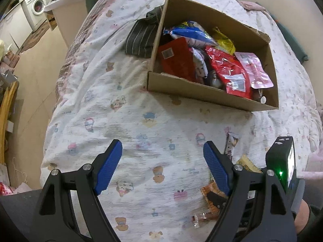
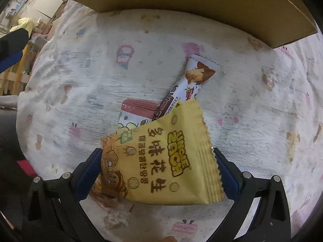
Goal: Organize snacks
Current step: 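Grasp the yellow peanut bag with the right gripper while the left grasps the chocolate bar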
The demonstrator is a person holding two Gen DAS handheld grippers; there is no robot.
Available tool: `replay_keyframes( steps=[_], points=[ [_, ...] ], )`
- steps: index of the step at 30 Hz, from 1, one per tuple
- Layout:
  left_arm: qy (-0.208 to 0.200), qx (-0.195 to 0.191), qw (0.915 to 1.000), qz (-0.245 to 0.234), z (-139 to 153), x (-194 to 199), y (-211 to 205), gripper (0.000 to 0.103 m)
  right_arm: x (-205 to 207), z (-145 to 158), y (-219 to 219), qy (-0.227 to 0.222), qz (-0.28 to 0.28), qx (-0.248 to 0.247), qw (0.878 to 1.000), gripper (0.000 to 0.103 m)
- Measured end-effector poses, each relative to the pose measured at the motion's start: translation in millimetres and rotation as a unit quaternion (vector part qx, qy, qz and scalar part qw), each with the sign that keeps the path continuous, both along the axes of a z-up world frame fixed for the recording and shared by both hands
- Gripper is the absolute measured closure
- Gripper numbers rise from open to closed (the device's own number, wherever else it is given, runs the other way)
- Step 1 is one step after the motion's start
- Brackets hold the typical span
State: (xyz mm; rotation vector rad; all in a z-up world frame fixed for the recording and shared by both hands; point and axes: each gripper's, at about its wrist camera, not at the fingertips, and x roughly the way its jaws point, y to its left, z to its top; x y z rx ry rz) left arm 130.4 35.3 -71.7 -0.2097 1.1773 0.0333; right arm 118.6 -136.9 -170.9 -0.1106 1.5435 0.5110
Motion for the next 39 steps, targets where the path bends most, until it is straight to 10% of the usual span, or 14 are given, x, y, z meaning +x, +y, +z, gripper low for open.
replay_keyframes(
  steps=[5,11,28,36,39],
  points=[
    [0.0,0.002,1.0,-0.006,-0.1,0.5,-6.7,0.023,-2.6,2.8,-2.3,-0.01,0.006,0.008,1.0,0.005],
    [-0.001,0.005,0.9999,-0.013,0.5,1.9,-15.3,0.023,-8.0,28.0,-17.7,-0.04,-0.006,0.052,0.998,0.059],
    [0.048,-0.015,0.9966,-0.066,-23.4,11.0,-74.1,0.023,9.7,88.4,-97.4,-0.112,-0.11,0.178,0.971,0.084],
    [0.053,-0.002,0.9934,-0.101,-37.8,13.6,-106.5,0.023,5.5,85.7,-128.2,-0.131,-0.158,0.161,0.965,0.084],
    [0.065,0.0,0.9894,-0.13,-49.9,21.2,-122.6,0.045,4.4,84.6,-137.8,-0.129,-0.174,0.161,0.963,0.084]
  ],
)
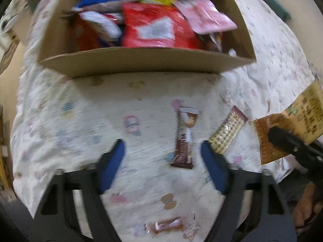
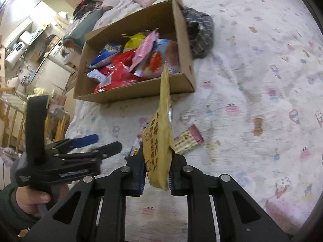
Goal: Organize snacks
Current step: 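Grasp the yellow peanut bag with the right gripper while the left grasps the chocolate bar, then carry the yellow peanut bag and chocolate bar over the box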
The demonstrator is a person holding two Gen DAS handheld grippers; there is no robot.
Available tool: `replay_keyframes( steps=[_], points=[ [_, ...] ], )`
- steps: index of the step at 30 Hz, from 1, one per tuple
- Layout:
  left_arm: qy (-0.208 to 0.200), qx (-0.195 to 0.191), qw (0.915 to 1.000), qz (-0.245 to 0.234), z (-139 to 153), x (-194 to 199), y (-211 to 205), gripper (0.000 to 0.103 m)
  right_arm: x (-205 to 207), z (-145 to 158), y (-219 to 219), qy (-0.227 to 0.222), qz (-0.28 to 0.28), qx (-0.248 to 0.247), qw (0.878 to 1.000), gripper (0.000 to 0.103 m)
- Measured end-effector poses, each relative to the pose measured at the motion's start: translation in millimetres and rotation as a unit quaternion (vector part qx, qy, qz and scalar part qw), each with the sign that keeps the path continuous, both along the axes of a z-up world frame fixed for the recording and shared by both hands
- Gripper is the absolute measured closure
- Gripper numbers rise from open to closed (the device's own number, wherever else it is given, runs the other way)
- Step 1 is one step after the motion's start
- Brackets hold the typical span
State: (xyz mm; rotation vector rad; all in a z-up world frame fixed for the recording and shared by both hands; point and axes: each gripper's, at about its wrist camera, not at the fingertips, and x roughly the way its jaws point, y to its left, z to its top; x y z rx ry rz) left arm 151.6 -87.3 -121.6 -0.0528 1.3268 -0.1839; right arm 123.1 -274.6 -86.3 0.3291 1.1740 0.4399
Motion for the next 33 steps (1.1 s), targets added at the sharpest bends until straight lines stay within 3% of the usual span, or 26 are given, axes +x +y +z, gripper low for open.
replay_keyframes(
  steps=[2,7,10,20,33],
  points=[
    [0.012,0.002,0.9997,-0.021,-11.3,6.1,-11.3,0.063,1.4,-0.5,0.8,-0.001,-0.002,0.0,1.0,0.084],
    [0.036,0.013,0.9972,-0.064,-32.5,9.8,-32.8,0.064,3.1,0.9,-0.4,-0.002,-0.004,0.004,1.0,0.084],
    [0.043,0.027,0.9965,-0.067,-40.0,10.4,-33.1,0.088,3.9,1.6,2.4,-0.004,-0.001,0.002,1.0,0.084],
    [0.008,0.011,0.9997,-0.021,-12.0,3.7,-1.6,0.089,6.0,4.3,14.4,-0.01,0.014,0.003,1.0,0.085],
    [-0.038,0.03,0.9981,0.038,20.3,-19.7,60.0,0.088,7.0,15.8,38.7,-0.021,0.031,0.007,0.999,0.085]
  ],
)
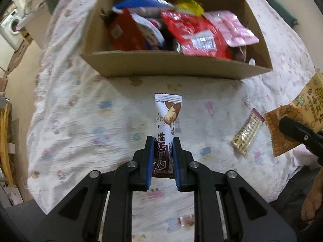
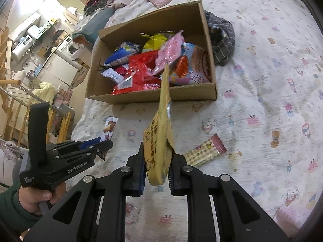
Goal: Organize snacks
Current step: 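Carry the yellow peanut bag and chocolate bar over the box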
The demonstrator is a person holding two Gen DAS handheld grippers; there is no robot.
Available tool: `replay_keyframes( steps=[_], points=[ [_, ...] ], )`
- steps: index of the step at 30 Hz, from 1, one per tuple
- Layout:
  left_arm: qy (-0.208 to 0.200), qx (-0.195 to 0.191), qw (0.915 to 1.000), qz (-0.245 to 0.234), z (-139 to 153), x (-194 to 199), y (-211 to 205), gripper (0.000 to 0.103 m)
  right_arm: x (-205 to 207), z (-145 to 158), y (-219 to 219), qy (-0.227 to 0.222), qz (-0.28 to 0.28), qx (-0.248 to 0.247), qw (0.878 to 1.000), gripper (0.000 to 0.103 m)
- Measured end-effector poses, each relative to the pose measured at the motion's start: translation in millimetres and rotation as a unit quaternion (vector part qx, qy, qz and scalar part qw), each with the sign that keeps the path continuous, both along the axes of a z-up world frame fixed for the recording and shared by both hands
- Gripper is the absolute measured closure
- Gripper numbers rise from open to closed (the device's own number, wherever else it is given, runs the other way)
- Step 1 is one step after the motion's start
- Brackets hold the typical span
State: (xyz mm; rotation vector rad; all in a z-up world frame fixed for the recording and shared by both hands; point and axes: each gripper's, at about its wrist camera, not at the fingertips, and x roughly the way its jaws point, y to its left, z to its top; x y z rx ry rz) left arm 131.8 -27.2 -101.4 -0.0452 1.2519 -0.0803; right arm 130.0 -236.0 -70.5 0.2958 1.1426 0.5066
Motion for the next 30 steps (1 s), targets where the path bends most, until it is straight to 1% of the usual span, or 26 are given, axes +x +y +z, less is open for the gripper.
replay_keyframes(
  steps=[5,7,11,16,19,25,27,30],
  points=[
    [-0.054,0.002,0.9984,0.016,40.2,-11.4,22.5,0.088,0.9,19.1,10.9,-0.023,0.003,0.014,1.0,0.085],
    [-0.072,0.0,0.9971,0.026,52.9,-9.4,25.9,0.088,3.5,28.4,15.0,-0.034,0.009,0.018,0.999,0.085],
    [-0.096,-0.003,0.9947,0.037,79.0,-0.1,36.0,0.088,17.2,49.6,17.6,-0.057,0.013,0.035,0.998,0.085],
    [-0.121,0.002,0.992,0.035,106.2,25.5,40.1,0.088,40.1,67.3,19.7,-0.074,0.009,0.045,0.996,0.085],
    [-0.128,0.004,0.9913,0.032,113.9,44.6,40.6,0.088,54.1,77.1,23.9,-0.082,0.011,0.047,0.995,0.085],
    [-0.132,0.003,0.9908,0.031,114.0,81.5,41.0,0.088,93.2,94.6,31.2,-0.103,0.013,0.049,0.993,0.085],
    [-0.133,-0.002,0.9906,0.031,109.3,90.7,41.6,0.088,109.4,92.7,35.8,-0.098,0.014,0.051,0.994,0.085],
    [-0.13,-0.022,0.9905,0.038,97.8,105.1,48.0,0.088,126.7,81.9,44.4,-0.085,0.021,0.049,0.995,0.085]
  ],
)
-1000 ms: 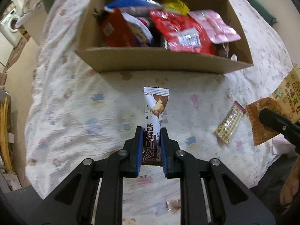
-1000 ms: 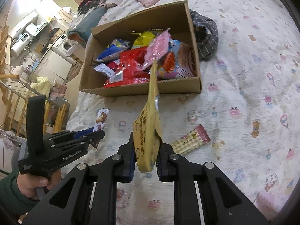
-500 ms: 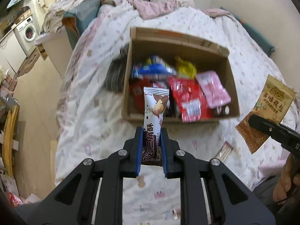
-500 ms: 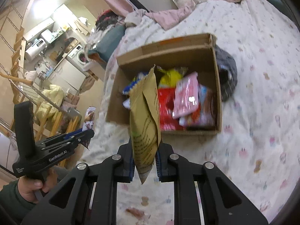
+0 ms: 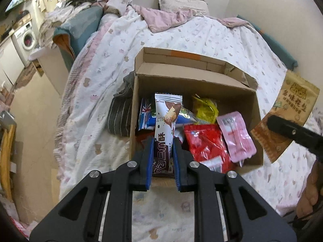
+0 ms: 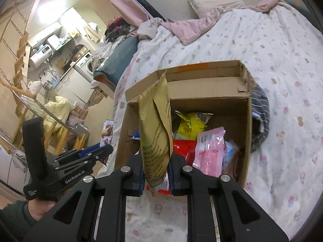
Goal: Organize snacks
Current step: 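Carry the yellow peanut bag and chocolate bar over the box, then lower both items into the box and open both grippers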
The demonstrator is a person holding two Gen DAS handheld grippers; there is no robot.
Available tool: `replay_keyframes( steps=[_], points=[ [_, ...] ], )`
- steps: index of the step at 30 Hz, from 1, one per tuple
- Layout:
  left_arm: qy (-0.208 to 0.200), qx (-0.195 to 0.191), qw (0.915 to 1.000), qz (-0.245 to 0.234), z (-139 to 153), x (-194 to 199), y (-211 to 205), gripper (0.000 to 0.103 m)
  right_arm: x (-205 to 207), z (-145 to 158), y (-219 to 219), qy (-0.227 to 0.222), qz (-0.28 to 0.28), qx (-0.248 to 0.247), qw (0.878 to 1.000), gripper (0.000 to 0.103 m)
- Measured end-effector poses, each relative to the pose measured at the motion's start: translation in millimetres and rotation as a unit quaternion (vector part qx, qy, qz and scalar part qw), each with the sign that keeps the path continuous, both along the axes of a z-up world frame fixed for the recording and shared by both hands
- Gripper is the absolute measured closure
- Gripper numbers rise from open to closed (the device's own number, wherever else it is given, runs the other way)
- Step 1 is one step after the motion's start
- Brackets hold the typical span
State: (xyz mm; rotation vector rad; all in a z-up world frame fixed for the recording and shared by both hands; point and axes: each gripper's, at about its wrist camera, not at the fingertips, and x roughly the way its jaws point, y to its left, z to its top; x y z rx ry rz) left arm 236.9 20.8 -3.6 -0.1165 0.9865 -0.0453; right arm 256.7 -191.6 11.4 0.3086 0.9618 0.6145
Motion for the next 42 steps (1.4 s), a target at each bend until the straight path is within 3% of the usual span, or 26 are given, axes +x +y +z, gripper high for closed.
replay_keyframes(
  steps=[5,10,18,23,27,28,31,34,42],
  points=[
    [0.033,-0.043,0.9984,0.015,-24.2,16.5,8.2,0.088,14.0,-33.1,13.2,0.024,0.013,0.009,1.0,0.085],
    [0.022,-0.001,0.9997,-0.008,-27.3,17.1,-5.2,0.088,29.3,-65.5,20.8,0.085,0.027,0.047,0.995,0.085],
    [0.046,-0.003,0.9989,-0.008,-37.1,24.7,-7.0,0.084,31.4,-91.3,24.8,0.126,0.037,0.043,0.99,0.08],
    [0.069,0.003,0.9975,-0.014,-45.9,24.2,-12.4,0.058,30.8,-90.1,19.3,0.122,0.028,0.051,0.991,0.08],
    [0.068,0.005,0.9975,-0.016,-44.8,20.6,-14.6,0.056,28.2,-84.8,14.2,0.113,0.029,0.056,0.992,0.08],
    [0.068,0.005,0.9975,-0.016,-44.5,19.9,-15.0,0.056,27.7,-83.4,14.7,0.109,0.029,0.053,0.992,0.075],
    [0.069,0.001,0.9975,-0.015,-43.7,19.1,-14.4,0.047,25.2,-76.5,9.7,0.091,0.018,0.055,0.994,0.027],
    [0.065,0.001,0.9978,-0.011,-42.6,18.7,-12.8,0.041,24.3,-67.8,0.1,0.067,-0.009,0.058,0.996,0.021],
    [0.074,-0.004,0.9972,-0.011,-44.2,20.1,-10.9,0.041,28.3,-60.1,-16.6,0.04,-0.059,0.028,0.997,0.019]
  ],
)
